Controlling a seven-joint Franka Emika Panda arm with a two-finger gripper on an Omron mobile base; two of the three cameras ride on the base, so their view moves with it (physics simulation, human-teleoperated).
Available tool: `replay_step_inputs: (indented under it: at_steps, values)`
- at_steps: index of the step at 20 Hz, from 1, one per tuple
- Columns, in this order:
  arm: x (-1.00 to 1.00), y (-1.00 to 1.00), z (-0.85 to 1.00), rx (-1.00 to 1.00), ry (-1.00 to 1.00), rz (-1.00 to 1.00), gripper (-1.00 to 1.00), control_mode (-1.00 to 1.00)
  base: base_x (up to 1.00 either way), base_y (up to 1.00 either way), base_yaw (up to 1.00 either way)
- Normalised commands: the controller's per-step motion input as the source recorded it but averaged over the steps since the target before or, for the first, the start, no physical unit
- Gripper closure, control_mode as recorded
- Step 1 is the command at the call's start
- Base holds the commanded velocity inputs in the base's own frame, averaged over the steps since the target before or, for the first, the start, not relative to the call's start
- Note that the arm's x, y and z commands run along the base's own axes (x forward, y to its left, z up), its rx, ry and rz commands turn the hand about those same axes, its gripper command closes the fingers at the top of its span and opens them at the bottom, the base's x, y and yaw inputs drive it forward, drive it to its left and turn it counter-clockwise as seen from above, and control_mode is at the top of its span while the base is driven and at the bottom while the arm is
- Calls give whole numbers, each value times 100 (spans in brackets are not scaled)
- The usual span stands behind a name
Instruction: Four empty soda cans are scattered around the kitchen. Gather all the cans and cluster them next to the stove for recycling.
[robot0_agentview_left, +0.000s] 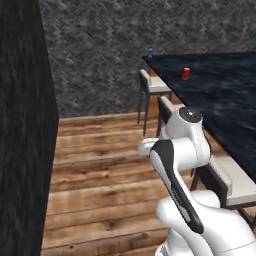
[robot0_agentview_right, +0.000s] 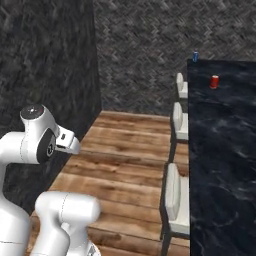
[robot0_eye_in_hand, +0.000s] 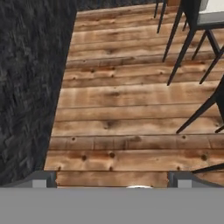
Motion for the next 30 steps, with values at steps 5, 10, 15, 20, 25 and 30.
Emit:
replay_step_inputs:
  at_steps: [5,10,15,20,25,30]
  values:
    - [0,0,0,0,0,0,-100,100,67,5,0]
    - [0,0,0,0,0,0,-100,100,67,4,0]
    - [0,0,0,0,0,0,-100,100,67,4,0]
    - [0,0,0,0,0,0,-100,100,67,4,0]
    - [0,0,0,0,0,0,-100,100,66,5,0]
    - [0,0,0,0,0,0,-100,100,66,5,0]
